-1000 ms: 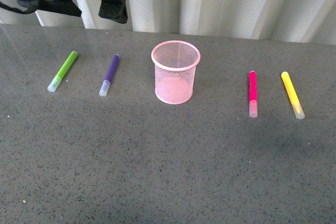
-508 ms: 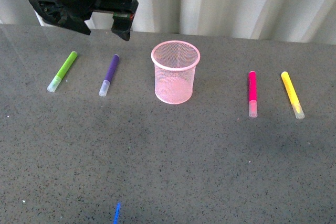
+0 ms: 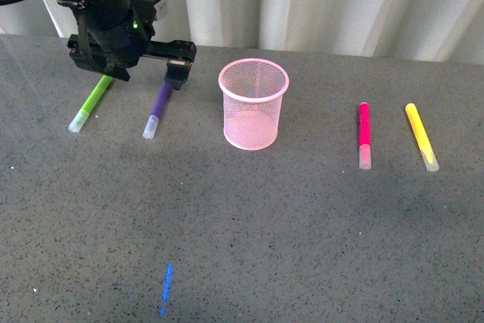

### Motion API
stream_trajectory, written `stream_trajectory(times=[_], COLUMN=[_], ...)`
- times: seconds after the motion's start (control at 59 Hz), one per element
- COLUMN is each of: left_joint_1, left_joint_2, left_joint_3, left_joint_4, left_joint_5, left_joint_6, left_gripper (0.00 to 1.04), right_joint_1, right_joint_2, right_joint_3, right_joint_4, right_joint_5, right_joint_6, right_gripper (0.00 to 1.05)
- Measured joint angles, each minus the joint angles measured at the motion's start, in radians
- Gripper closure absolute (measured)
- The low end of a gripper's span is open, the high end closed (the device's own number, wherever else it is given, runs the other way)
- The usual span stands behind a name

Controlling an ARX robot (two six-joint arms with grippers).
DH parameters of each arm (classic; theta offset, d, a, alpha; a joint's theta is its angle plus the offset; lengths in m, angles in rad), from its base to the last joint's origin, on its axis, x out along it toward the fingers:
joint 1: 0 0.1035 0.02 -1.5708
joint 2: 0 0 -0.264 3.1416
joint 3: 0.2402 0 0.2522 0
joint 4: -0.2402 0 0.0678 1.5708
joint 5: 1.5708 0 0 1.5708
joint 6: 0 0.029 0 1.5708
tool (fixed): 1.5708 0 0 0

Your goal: Insert purple and pink pens into pink cup

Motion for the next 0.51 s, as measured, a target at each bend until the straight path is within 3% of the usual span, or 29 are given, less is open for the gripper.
stream_trajectory(times=[0.508], left_joint_1=[-0.014], left_joint_2=[0.085], left_joint_3=[0.080], left_joint_4=[-0.015], left_joint_5=[-0.020], left_joint_6=[-0.006], left_gripper=[0.07], right_joint_1=[0.000], right_joint_2=[0.000], right_joint_3=[0.000], right_joint_4=[0.000], right_joint_5=[0.000], right_joint_6=[0.000], right_gripper=[0.07])
